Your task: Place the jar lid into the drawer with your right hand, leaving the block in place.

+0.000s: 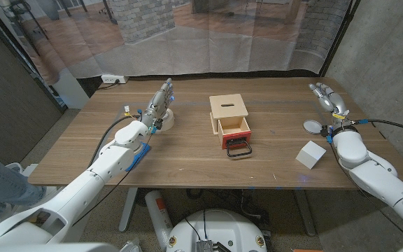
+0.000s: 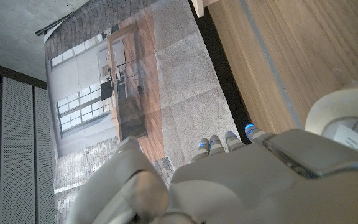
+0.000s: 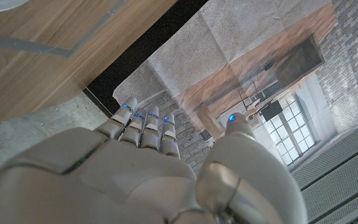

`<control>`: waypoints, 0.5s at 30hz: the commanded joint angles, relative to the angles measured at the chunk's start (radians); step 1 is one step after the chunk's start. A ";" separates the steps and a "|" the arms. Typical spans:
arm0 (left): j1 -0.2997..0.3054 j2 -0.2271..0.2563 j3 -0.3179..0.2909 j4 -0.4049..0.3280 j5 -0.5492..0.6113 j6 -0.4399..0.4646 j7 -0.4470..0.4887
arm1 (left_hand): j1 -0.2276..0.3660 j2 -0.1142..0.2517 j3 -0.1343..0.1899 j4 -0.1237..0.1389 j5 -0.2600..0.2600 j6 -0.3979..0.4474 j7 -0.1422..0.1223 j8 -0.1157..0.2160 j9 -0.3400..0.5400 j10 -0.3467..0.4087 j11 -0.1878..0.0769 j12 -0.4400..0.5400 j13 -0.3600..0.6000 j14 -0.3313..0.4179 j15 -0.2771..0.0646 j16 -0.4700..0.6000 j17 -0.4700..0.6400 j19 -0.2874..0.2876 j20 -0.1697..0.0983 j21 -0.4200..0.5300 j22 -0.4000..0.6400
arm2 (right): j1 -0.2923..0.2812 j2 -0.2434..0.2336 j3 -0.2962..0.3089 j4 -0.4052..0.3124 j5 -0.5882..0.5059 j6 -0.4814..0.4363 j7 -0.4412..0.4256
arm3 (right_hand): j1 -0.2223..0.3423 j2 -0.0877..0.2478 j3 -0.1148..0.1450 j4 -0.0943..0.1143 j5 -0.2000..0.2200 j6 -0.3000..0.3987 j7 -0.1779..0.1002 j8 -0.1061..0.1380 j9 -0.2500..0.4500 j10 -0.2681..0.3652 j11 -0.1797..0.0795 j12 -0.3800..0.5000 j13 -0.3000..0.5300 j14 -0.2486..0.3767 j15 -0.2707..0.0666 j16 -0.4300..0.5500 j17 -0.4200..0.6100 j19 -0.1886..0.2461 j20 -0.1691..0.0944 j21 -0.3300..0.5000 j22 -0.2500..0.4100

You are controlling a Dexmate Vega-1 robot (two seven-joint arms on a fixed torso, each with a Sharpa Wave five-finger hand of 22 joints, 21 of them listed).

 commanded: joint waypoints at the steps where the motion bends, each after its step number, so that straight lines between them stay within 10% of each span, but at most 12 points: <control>1: 0.002 -0.005 0.001 0.009 -0.002 -0.008 -0.003 | 0.014 -0.001 -0.004 0.000 0.001 0.003 -0.002 0.002 0.002 -0.002 -0.001 0.005 0.006 -0.045 -0.004 0.003 0.005 -0.115 0.006 0.007 0.003 | -0.009 -0.013 -0.008 -0.022 -0.072 -0.036 -0.040 | 0.012 0.000 0.002 -0.006 0.002 0.006 -0.007 0.000 0.002 0.009 -0.005 0.001 0.003 0.015 -0.003 0.000 0.002 0.013 -0.011 -0.007 0.004; 15: 0.019 -0.001 -0.002 -0.011 0.004 -0.007 0.018 | 0.016 0.001 -0.007 0.000 0.000 -0.002 0.000 -0.002 0.002 0.000 -0.002 0.005 0.006 -0.044 -0.004 0.002 0.005 -0.113 0.009 0.008 0.003 | -0.017 -0.043 -0.017 -0.056 -0.144 -0.106 -0.063 | 0.019 0.000 0.003 -0.012 0.005 -0.005 -0.006 -0.005 0.002 0.012 -0.006 0.000 0.003 0.019 -0.007 -0.001 0.002 0.021 -0.009 -0.016 0.004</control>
